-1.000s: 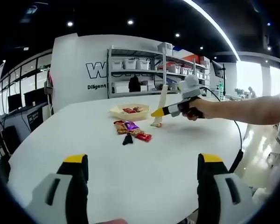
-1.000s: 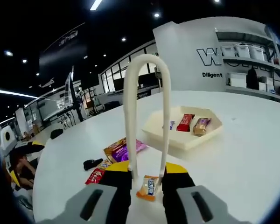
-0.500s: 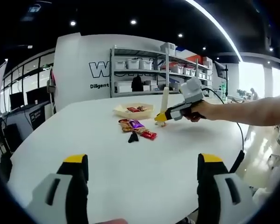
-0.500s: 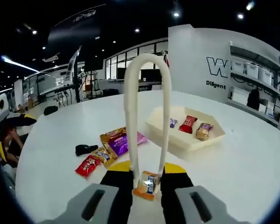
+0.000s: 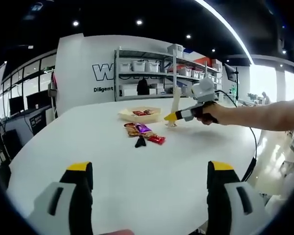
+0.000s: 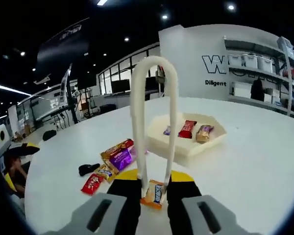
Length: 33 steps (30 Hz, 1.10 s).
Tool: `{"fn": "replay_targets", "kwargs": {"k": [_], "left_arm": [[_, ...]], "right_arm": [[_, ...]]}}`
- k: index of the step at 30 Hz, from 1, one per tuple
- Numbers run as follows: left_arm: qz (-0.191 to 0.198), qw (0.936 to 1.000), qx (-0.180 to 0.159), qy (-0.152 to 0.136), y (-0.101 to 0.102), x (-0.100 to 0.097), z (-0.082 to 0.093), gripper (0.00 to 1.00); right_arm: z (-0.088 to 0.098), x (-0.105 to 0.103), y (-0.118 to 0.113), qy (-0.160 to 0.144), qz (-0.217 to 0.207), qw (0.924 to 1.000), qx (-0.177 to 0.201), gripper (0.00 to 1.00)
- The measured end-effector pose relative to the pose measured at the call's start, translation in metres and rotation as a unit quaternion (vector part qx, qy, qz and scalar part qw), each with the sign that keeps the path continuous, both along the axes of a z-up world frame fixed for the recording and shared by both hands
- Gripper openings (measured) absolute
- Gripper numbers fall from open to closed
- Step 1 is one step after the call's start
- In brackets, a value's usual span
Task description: Place the target food into the container with the food tongs after gripping and lifting it, then release it inside without dropping or visibly crushing the food.
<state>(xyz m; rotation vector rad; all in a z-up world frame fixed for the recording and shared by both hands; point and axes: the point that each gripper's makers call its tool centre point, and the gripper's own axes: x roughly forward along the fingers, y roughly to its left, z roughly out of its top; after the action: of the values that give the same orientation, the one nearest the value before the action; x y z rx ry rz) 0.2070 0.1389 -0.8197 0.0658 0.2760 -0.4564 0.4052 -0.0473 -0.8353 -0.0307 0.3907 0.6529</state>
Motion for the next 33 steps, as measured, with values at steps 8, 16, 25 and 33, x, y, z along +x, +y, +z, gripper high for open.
{"fn": "replay_targets", "kwargs": {"k": [8, 16, 25, 33], "left_arm": [[-0.001, 1.0, -0.003, 0.007, 0.0, 0.005, -0.006, 0.97], [-0.011, 0.9999, -0.005, 0.011, -0.008, 0.007, -0.01, 0.99], [-0.016, 0.9998, -0.004, 0.015, -0.01, 0.011, -0.012, 0.98], [-0.016, 0.9997, -0.001, 0.018, -0.008, 0.015, -0.015, 0.98]], "right_arm": [[0.038, 0.004, -0.005, -0.023, -0.001, 0.9997, 0.004, 0.12], [0.072, 0.02, -0.003, -0.041, -0.004, 0.999, 0.016, 0.13], [0.078, 0.047, -0.013, -0.041, -0.031, 0.9983, 0.025, 0.13], [0.068, 0.079, -0.011, -0.029, -0.043, 0.9982, 0.029, 0.13]]}}
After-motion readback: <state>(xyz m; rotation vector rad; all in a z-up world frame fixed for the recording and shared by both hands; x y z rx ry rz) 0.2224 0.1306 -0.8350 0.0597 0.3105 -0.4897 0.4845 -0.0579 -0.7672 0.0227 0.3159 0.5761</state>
